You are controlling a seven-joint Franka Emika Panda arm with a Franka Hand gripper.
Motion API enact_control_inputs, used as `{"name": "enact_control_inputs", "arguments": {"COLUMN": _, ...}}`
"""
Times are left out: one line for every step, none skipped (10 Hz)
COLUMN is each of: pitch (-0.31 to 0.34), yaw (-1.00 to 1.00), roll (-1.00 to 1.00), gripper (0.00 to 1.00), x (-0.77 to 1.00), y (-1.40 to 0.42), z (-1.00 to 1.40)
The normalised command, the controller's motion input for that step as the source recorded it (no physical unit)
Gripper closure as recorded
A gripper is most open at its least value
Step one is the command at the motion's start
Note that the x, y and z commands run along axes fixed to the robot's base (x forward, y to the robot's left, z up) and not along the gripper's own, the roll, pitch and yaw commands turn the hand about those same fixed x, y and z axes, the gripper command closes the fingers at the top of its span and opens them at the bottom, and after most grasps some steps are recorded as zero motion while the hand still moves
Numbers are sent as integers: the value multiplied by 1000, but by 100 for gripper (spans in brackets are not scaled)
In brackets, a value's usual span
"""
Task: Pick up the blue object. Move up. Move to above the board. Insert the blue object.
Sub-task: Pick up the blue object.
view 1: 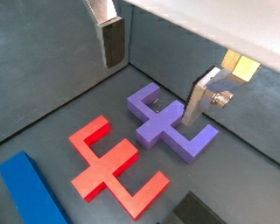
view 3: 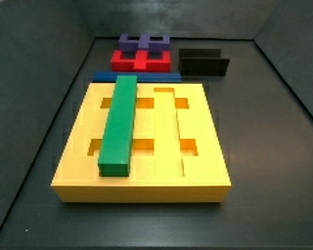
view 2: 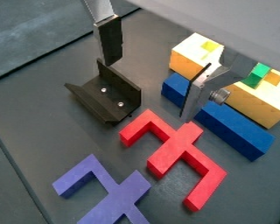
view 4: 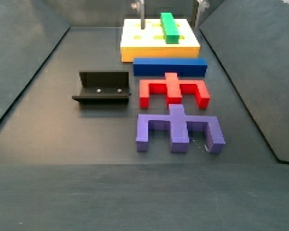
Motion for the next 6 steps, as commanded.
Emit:
{"name": "enact_control_inputs", "arguments": {"pitch": 0, "yaw": 0, "roll": 10, "gripper": 0, "x": 0, "y": -57, "z": 0}}
{"name": "enact_control_inputs", "arguments": {"pitch": 0, "yaw": 183, "roll": 66, "gripper": 0, "x": 89, "y": -449, "z": -103}}
{"name": "enact_control_inputs", "arguments": {"pitch": -26, "yaw": 234, "roll": 0, "gripper": 0, "x": 186, "y": -463, "z": -260}}
{"name": "enact_control_inputs", "arguments": {"pitch": -337, "yaw": -263, "roll": -34, "gripper": 0, "x": -54, "y": -594, "z": -274}}
{"name": "enact_control_inputs", "arguments": {"pitch": -346, "yaw": -560, "roll": -163, "gripper": 0, "x": 0, "y": -420, "z": -354}}
{"name": "enact_control_inputs", "arguments": {"pitch": -303, "yaw": -746, "roll": -161, "gripper": 0, "x": -20, "y": -271, "z": -254}}
